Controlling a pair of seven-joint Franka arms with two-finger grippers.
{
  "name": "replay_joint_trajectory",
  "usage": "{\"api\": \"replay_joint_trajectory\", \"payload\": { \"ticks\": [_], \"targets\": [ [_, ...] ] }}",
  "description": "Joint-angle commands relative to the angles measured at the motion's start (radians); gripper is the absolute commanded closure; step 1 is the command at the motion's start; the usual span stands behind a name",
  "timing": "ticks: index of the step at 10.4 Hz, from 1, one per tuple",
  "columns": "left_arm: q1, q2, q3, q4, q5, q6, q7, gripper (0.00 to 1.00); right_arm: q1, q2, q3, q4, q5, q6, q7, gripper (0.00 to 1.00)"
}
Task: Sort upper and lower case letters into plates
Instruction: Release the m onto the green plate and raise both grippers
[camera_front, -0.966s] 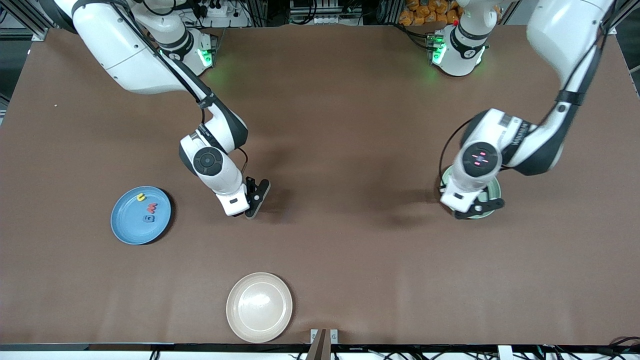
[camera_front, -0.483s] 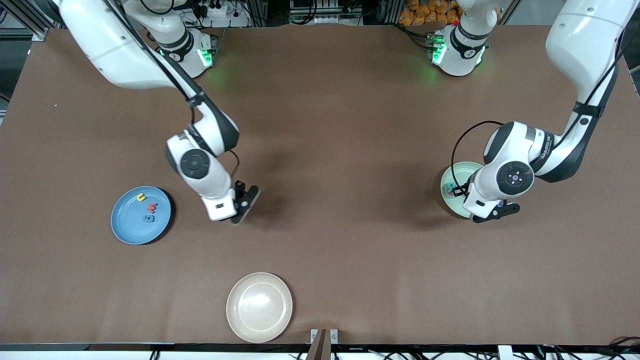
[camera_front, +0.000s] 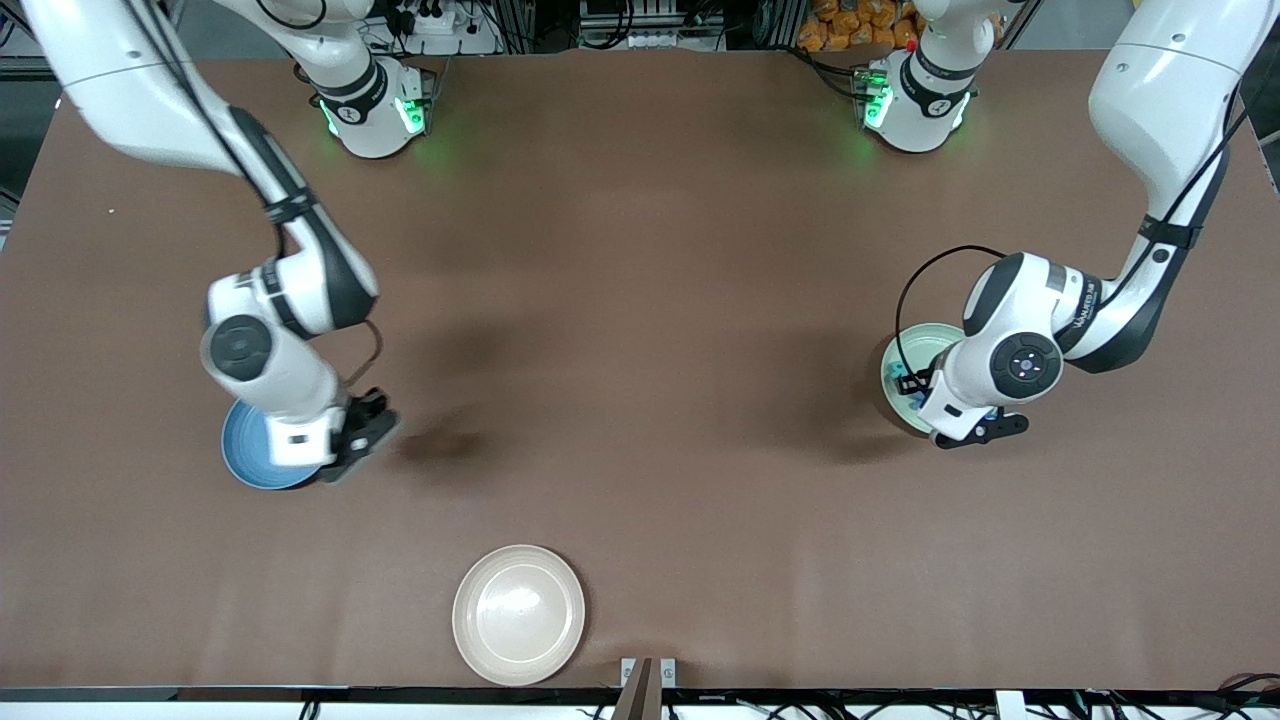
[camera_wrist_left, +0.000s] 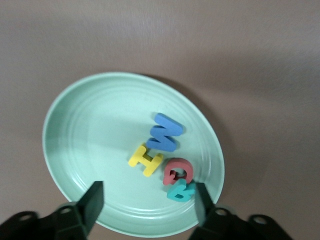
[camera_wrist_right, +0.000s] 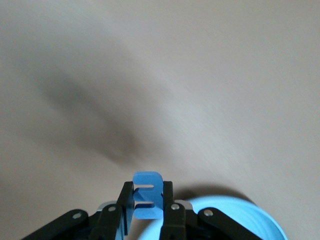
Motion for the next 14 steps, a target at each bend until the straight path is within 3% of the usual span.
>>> {"api": "replay_joint_trajectory", "payload": {
  "ticks": [1,2,3,4,5,8,10,14],
  "targets": [
    [0.011,-0.086,-0.016,0.004,-0.021,-0.036,0.069,0.00,-0.083,-0.013,0.018,-0.021,-0.006,-0.042,0.008,1.00],
    [0.005,-0.112,-0.019,0.017,-0.021,-0.074,0.082,0.00,-0.101,-0.015,0.018,-0.021,-0.006,-0.065,0.016,0.87],
    [0.010,-0.128,-0.045,0.046,-0.022,-0.117,0.085,0.00,-0.106,-0.018,0.018,-0.020,-0.001,-0.071,0.019,0.44],
    [0.011,-0.139,-0.057,0.077,-0.021,-0.161,0.086,0.00,-0.106,-0.021,0.020,-0.018,0.004,-0.071,0.020,0.19],
    [0.010,-0.155,-0.073,0.112,-0.022,-0.207,0.085,0.00,-0.106,-0.030,0.023,-0.018,0.007,-0.073,0.020,0.00],
    [0.011,-0.179,-0.126,0.214,-0.025,-0.335,0.085,0.00,-0.102,-0.105,0.029,-0.021,0.025,-0.097,0.022,0.00],
    [0.011,-0.192,-0.134,0.272,-0.079,-0.384,0.085,0.00,-0.100,-0.174,0.038,-0.018,0.164,-0.158,0.057,0.00],
    [0.015,-0.258,-0.134,0.281,-0.148,-0.394,0.093,0.00,-0.030,-0.333,0.037,-0.021,0.197,-0.303,0.198,0.00]
  ]
}}
